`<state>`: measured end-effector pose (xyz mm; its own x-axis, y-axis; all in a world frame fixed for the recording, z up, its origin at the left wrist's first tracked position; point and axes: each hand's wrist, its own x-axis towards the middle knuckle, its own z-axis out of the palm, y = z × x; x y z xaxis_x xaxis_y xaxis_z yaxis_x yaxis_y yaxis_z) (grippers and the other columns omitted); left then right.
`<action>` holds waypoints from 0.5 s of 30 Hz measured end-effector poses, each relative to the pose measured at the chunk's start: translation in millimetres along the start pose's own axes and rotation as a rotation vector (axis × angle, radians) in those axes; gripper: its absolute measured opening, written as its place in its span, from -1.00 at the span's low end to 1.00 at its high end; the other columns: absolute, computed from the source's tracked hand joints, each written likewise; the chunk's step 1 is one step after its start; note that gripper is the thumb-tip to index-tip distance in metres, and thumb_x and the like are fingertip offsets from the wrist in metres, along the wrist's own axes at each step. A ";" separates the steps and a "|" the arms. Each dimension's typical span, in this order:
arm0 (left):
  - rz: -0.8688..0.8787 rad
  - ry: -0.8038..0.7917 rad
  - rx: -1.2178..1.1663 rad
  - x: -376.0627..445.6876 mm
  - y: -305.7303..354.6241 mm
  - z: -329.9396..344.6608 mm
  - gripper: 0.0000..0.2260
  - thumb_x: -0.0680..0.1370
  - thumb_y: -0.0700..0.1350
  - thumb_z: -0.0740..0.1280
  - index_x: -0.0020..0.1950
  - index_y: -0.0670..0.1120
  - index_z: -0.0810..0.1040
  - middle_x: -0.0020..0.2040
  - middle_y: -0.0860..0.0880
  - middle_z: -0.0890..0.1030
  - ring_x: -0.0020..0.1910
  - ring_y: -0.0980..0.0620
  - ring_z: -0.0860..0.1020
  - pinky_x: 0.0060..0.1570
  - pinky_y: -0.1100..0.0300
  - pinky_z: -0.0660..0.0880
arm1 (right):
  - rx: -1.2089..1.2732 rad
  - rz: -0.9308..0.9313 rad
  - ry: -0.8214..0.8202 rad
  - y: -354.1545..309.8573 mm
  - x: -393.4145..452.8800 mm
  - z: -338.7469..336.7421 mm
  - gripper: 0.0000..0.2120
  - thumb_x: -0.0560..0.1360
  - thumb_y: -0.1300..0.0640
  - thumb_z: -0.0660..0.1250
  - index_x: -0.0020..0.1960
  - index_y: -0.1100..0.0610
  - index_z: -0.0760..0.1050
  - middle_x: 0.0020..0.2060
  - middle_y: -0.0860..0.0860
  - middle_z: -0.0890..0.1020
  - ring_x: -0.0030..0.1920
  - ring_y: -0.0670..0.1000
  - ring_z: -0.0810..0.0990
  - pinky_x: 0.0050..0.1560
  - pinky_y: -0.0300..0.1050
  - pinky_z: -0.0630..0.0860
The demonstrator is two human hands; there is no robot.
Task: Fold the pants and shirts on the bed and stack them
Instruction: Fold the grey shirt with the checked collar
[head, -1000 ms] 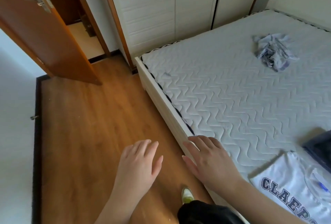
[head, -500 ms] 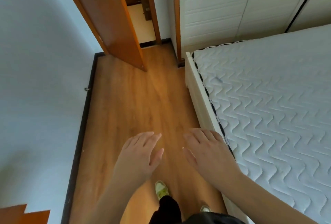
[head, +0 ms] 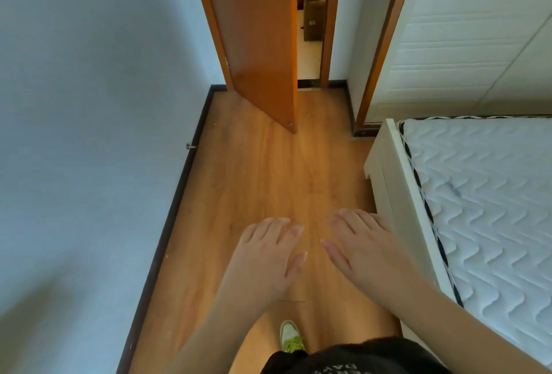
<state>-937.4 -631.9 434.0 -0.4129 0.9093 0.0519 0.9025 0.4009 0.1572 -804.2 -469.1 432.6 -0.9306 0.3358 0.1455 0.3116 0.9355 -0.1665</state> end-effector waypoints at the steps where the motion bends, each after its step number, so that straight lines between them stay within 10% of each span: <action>1: 0.009 0.001 0.009 10.3 -11.5 -2.2 -0.58 0.60 0.14 0.12 0.32 -0.02 0.54 0.24 0.00 0.59 0.24 0.00 0.56 0.19 0.03 0.52 | 0.000 -0.002 -0.012 0.1 12.1 1.0 -0.57 0.64 -0.14 0.03 0.24 0.07 0.53 0.16 0.03 0.61 0.15 0.05 0.60 0.17 0.06 0.55; 15: 0.041 0.022 0.049 203.2 -78.3 1.7 -0.56 0.62 0.21 0.10 0.38 0.01 0.46 0.29 -0.01 0.54 0.31 -0.02 0.48 0.30 -0.01 0.40 | -0.034 0.069 0.014 84.4 174.7 13.7 -0.65 0.63 -0.07 0.07 0.30 0.06 0.44 0.19 0.01 0.56 0.20 0.05 0.54 0.23 0.03 0.48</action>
<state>-1091.7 -478.3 430.5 -0.3776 0.9226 0.0793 0.9234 0.3689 0.1058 -943.2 -332.9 430.6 -0.9038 0.4014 0.1486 0.3820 0.9130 -0.1430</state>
